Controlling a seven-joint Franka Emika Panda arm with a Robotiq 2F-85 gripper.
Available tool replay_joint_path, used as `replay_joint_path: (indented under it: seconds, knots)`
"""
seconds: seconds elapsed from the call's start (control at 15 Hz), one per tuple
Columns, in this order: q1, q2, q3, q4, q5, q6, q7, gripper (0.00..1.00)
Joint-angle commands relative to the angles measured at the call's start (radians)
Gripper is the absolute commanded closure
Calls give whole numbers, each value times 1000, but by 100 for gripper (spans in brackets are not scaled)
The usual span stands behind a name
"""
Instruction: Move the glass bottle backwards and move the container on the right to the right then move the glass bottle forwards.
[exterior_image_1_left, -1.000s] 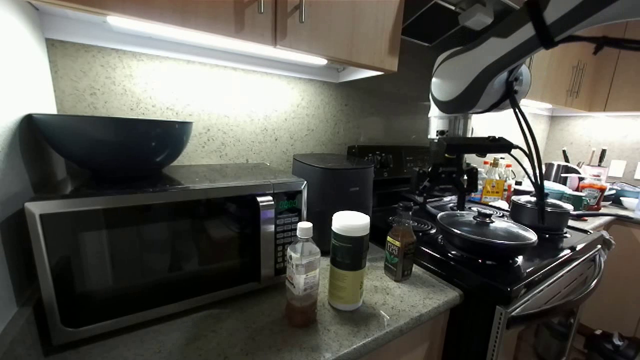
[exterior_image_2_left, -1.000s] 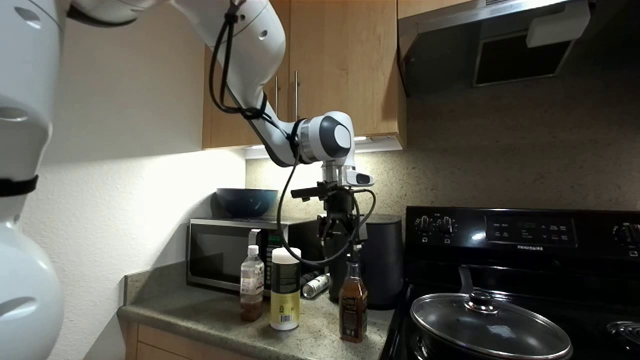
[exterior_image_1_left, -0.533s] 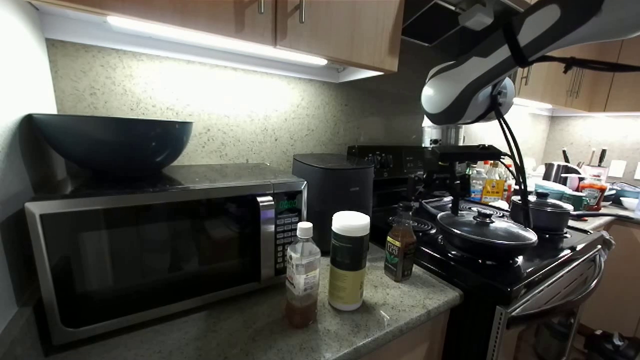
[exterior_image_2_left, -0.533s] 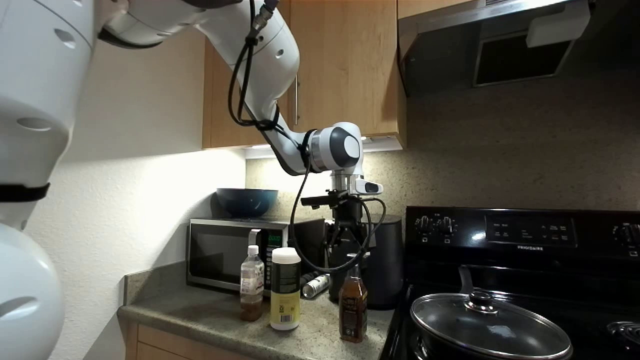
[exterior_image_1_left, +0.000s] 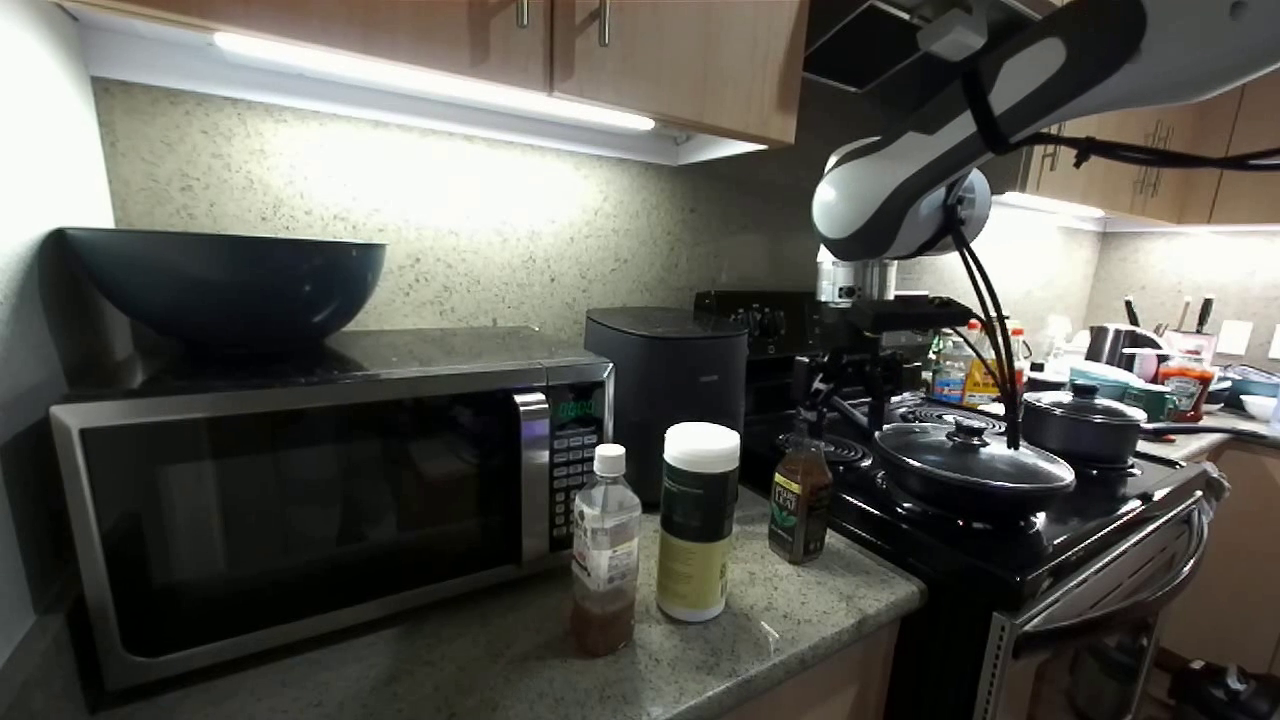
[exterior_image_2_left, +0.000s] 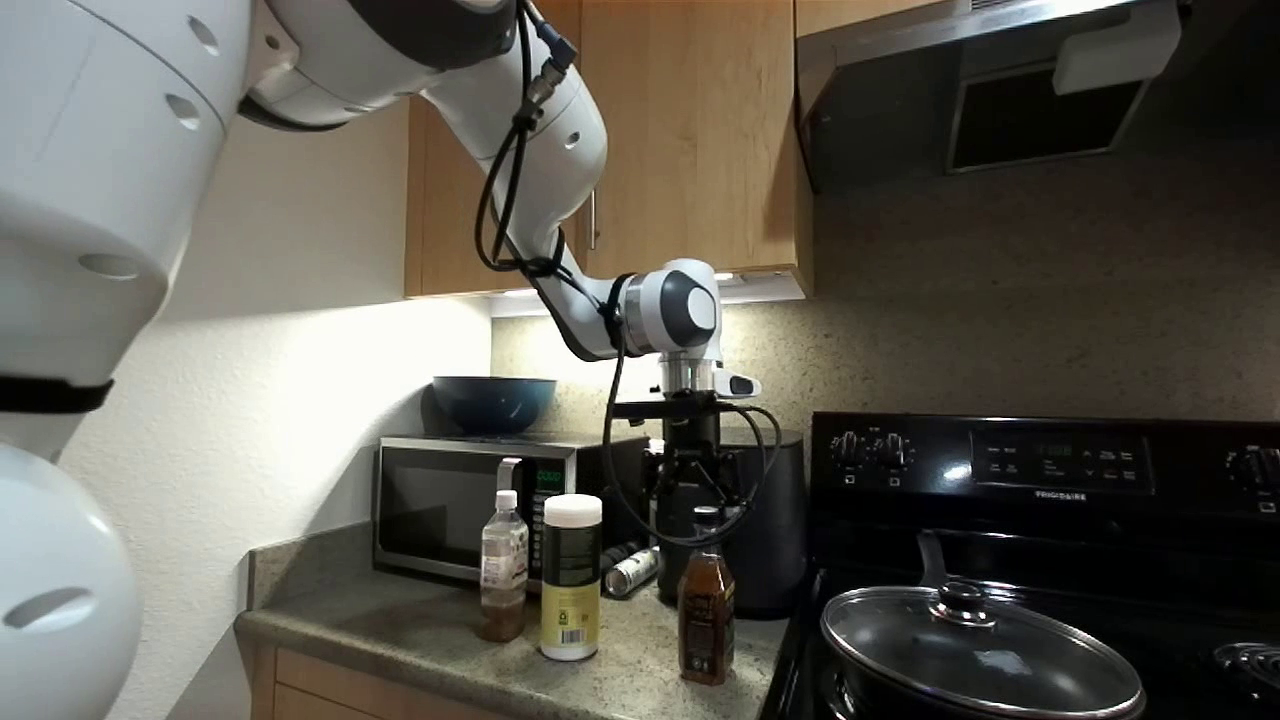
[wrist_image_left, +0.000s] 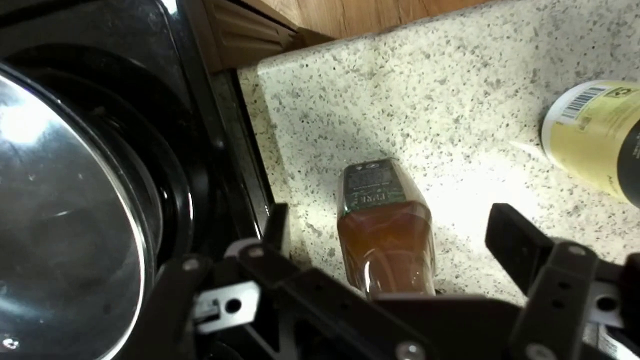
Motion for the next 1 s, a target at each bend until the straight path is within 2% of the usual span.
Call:
replay_joint_path:
  seconds: [0.0, 0.47, 0.53, 0.67, 0.93]
  knots:
    - [-1, 43, -1, 73, 27, -5, -98, 0]
    - [-7, 107, 7, 180, 66, -72, -204, 0]
    - [-8, 117, 9, 193, 72, -87, -213, 23]
    - [-11, 137, 11, 215, 86, -115, -232, 32]
    - [-14, 172, 10, 254, 89, -161, -246, 59]
